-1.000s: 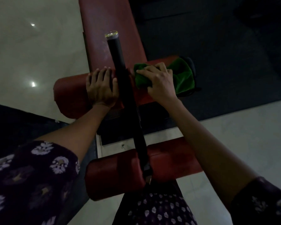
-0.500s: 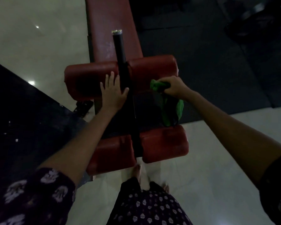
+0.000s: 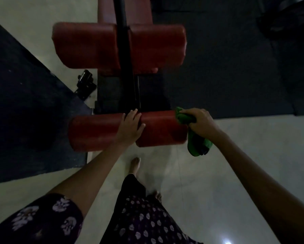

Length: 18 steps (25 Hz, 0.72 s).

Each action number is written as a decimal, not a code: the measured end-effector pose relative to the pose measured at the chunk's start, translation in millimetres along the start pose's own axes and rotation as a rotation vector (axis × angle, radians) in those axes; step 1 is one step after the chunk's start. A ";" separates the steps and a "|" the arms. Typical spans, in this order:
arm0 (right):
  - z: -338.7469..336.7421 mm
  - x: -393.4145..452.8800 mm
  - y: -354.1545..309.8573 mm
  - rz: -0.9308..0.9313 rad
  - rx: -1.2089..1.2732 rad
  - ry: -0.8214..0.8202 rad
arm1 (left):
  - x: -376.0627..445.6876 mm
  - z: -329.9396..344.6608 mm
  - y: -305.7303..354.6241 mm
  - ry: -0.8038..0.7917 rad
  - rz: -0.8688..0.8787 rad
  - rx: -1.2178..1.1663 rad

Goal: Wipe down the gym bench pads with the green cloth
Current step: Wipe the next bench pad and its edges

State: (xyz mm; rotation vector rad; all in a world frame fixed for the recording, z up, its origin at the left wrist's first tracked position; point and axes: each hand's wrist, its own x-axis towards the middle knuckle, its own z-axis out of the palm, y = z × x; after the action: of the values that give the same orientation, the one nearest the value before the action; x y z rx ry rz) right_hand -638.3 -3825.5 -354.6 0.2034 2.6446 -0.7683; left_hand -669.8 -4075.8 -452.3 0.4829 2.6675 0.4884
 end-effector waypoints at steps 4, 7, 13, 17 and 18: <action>43.5 -23.0 35.0 -0.014 0.032 0.141 | -4.5 23.7 0.1 0.123 -0.001 -0.009; 62.7 -12.9 37.7 -0.019 0.062 0.290 | 6.5 15.8 -10.6 0.135 0.074 0.057; 114.2 5.9 29.5 0.035 -0.189 0.336 | 8.3 29.0 -28.7 0.227 0.219 0.188; 120.1 8.5 20.4 0.221 -0.090 0.465 | 11.2 30.9 -30.5 0.279 0.238 0.182; 130.6 8.2 4.8 0.238 -0.106 0.481 | 11.0 32.5 -32.0 0.303 0.254 0.194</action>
State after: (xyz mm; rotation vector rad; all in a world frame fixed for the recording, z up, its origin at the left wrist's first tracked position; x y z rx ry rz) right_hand -603.4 -3891.9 -461.8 0.7414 3.0150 -0.5502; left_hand -673.8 -4091.1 -496.5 0.8766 2.9769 0.4017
